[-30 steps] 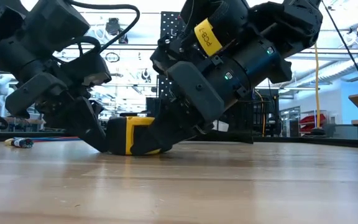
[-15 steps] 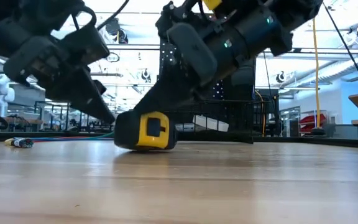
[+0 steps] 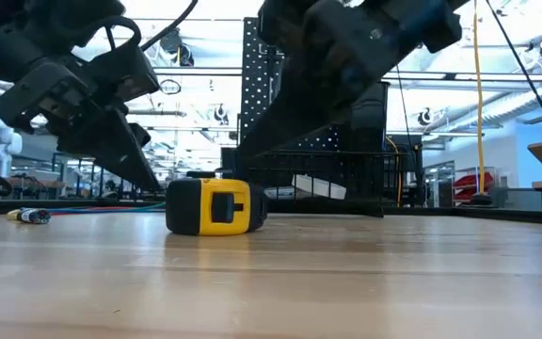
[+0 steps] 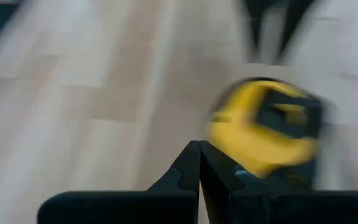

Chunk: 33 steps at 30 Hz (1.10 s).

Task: Hang tools onto peg board
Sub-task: Hang the tape measure on the wire basket on the pegboard

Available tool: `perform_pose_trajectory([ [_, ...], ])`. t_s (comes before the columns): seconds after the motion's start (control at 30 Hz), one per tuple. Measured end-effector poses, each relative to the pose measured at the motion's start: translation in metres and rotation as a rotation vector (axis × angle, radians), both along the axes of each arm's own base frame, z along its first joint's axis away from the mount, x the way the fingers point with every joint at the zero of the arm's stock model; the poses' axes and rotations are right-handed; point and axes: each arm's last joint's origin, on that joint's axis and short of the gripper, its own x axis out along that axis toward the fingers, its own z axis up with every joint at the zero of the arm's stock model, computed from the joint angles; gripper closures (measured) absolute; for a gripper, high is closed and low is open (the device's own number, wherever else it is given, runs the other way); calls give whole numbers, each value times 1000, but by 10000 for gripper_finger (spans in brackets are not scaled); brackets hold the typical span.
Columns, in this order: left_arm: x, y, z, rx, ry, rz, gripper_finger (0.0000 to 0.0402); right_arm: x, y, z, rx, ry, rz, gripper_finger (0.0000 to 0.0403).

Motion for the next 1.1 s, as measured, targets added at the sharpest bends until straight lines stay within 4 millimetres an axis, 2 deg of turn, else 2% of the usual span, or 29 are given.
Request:
perform_pose_trajectory([
  [0.17, 0, 3, 0, 49, -4, 37, 307, 0, 9, -11, 48, 35, 92, 403],
  [0.47, 4, 17, -4, 125, 19, 6, 307, 8, -4, -52, 25, 134, 52, 403],
  [0.67, 8, 29, -8, 155, 39, 7, 307, 13, -16, -54, 23, 122, 31, 403],
  [0.83, 15, 31, -17, 115, 22, -26, 307, 16, -24, -54, 17, 99, 22, 403],
  [1.1, 20, 29, -23, 95, 11, -62, 307, 19, -24, -52, 53, 69, 21, 403],
])
